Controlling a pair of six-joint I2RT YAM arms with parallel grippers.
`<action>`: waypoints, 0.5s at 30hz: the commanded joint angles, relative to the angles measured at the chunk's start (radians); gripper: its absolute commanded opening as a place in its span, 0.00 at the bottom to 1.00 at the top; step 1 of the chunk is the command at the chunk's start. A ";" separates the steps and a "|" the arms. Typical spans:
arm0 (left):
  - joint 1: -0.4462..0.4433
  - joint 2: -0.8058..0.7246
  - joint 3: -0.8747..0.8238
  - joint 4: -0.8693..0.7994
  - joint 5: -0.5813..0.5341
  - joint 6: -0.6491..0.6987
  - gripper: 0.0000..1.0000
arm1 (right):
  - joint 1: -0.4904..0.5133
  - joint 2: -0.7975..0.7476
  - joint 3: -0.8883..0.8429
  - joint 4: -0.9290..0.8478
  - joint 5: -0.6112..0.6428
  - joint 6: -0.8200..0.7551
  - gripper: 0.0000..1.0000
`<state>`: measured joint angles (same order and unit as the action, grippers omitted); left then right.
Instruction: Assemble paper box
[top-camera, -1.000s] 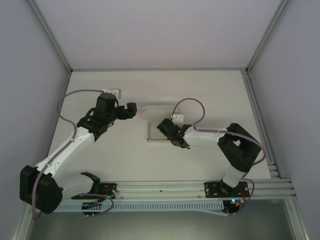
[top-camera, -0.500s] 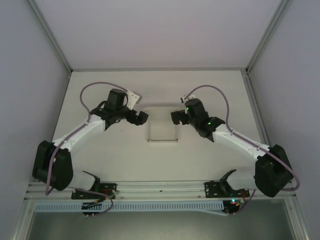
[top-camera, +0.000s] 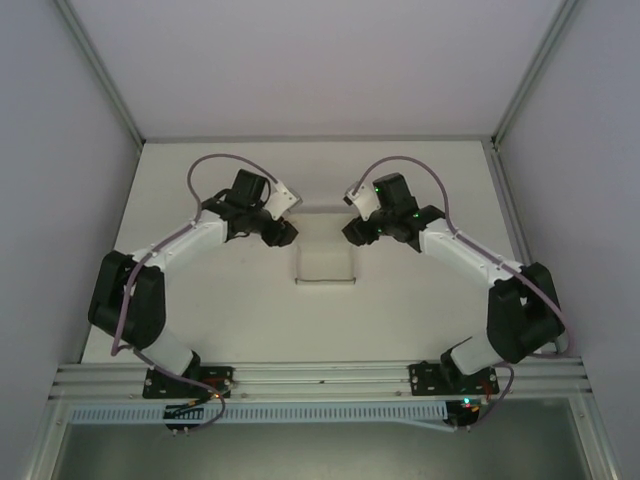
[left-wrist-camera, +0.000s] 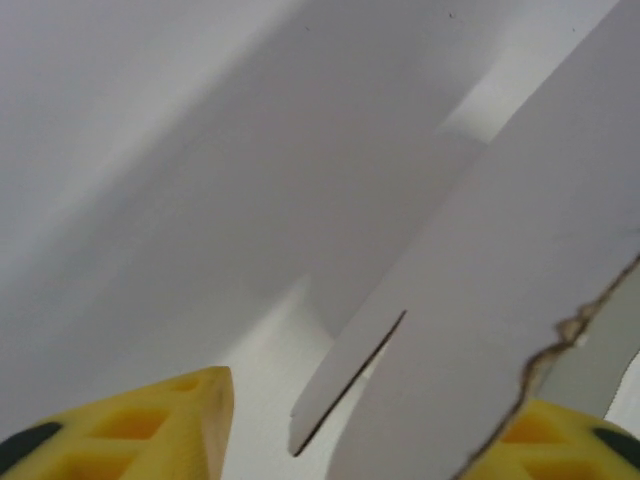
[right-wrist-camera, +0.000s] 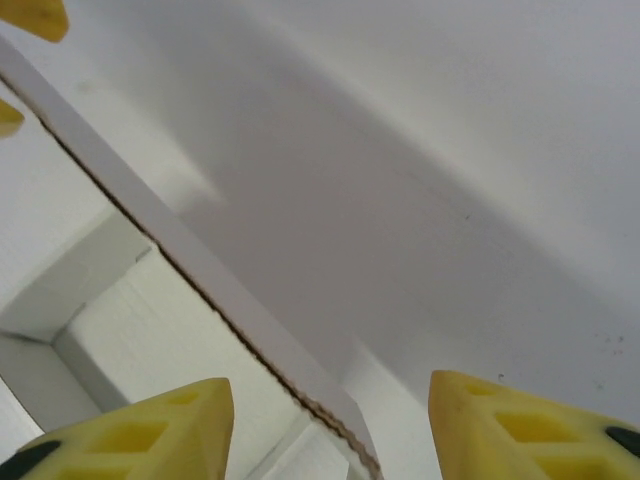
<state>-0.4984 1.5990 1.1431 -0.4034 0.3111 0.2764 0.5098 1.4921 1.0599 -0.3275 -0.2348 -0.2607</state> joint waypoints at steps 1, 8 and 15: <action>-0.022 0.022 0.045 -0.042 0.006 0.029 0.44 | -0.007 0.006 0.025 -0.065 0.007 -0.013 0.48; -0.055 0.033 0.062 -0.037 -0.056 0.001 0.09 | -0.007 0.009 0.019 -0.092 0.047 -0.021 0.22; -0.097 0.025 0.076 -0.020 -0.203 -0.098 0.00 | -0.007 0.025 0.036 -0.128 0.121 0.012 0.01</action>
<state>-0.5743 1.6188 1.1809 -0.4259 0.2035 0.2409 0.5072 1.5055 1.0771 -0.4156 -0.1768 -0.2607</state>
